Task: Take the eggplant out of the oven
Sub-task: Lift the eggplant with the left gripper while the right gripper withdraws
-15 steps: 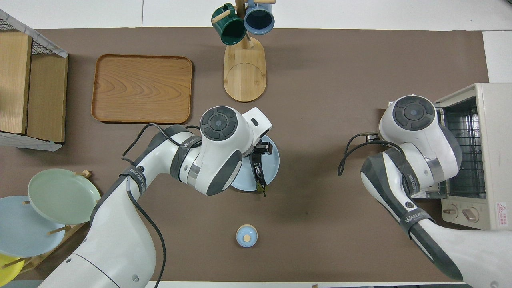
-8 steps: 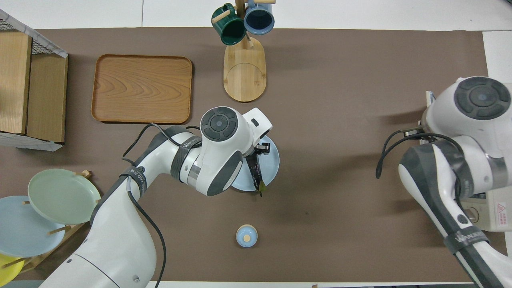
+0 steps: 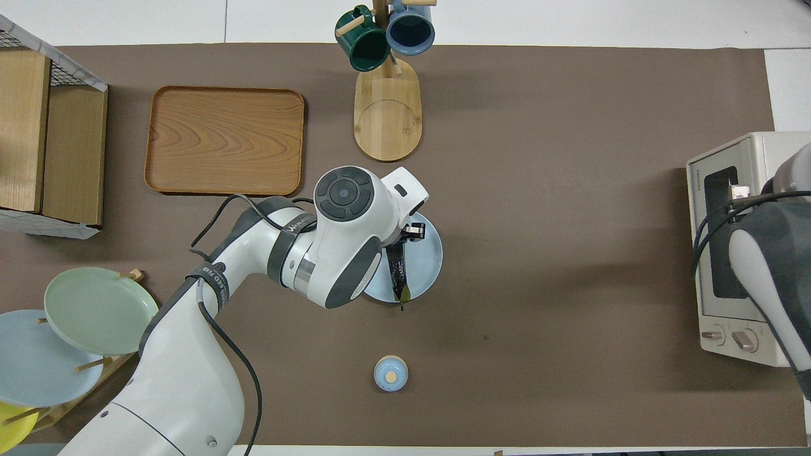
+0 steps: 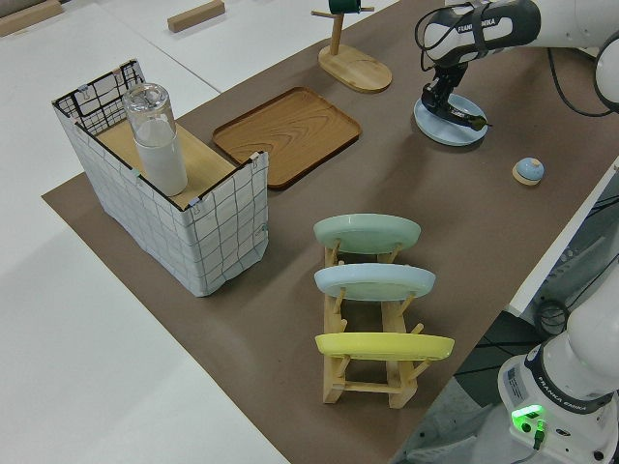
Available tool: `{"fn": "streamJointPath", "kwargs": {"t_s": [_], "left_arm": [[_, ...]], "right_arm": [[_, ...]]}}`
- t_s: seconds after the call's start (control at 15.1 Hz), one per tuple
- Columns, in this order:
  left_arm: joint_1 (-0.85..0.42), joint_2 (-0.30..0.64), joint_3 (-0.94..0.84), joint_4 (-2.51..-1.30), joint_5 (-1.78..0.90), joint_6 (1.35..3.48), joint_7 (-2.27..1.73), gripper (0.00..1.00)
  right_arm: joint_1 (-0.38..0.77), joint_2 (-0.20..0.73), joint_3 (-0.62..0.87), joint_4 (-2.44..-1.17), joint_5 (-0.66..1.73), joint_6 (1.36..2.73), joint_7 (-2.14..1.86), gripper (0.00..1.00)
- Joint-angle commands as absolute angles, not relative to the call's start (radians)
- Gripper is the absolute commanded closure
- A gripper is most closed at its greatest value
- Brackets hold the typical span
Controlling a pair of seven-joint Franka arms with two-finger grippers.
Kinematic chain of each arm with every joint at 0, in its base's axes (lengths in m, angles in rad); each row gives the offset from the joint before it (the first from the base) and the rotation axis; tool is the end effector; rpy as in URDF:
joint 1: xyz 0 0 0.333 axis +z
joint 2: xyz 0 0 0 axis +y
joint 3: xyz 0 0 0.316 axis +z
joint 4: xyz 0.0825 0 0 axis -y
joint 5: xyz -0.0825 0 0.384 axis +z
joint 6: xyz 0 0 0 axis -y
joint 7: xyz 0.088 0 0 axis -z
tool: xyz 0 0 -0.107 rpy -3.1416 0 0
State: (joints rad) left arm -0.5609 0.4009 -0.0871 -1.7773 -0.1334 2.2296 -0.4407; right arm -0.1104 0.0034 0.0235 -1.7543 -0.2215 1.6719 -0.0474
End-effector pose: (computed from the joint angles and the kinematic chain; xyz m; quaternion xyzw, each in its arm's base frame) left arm 0.5228 -0.3950 0.3392 0.9954 -0.0600 -0.0144 0.0738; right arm 0.5512 -0.0696 0.5466 0.9931 -0.0038 -0.0499 0.1062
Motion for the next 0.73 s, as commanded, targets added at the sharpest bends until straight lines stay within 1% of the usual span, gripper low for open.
{"fn": "streamJointPath", "kwargs": {"t_s": [0.0, 0.13, 0.2, 0.26, 0.33, 0.53, 0.66], "left_arm": [[-0.473, 0.36, -0.083, -1.676, -0.134, 2.071, -0.436, 1.0], [-0.369, 0.391, -0.084, -1.533, -0.127, 1.949, -0.395, 1.0], [-0.329, 0.418, -0.084, -1.476, -0.129, 1.892, -0.337, 1.0], [-0.293, 0.442, -0.083, -1.426, -0.132, 1.847, -0.269, 1.0], [-0.243, 0.455, -0.083, -1.398, -0.133, 1.826, -0.223, 1.0], [-0.158, 0.485, -0.081, -1.372, -0.132, 1.832, -0.105, 1.0], [-0.112, 0.552, -0.081, -1.303, -0.13, 1.835, -0.048, 1.0]], "right_arm": [[-0.106, 0.048, 0.043, -1.583, -0.153, 1.544, -0.069, 1.0], [-0.066, 0.086, 0.049, -1.493, -0.115, 1.43, -0.061, 1.0], [-0.057, 0.09, 0.048, -1.468, -0.085, 1.404, -0.057, 1.0], [-0.054, 0.091, 0.049, -1.471, -0.078, 1.411, -0.051, 1.0], [-0.054, 0.091, 0.049, -1.477, -0.078, 1.417, -0.034, 1.0], [-0.028, 0.095, 0.051, -1.488, -0.067, 1.445, 0.006, 1.0], [-0.031, 0.087, 0.049, -1.509, -0.066, 1.457, 0.009, 1.0]]}}
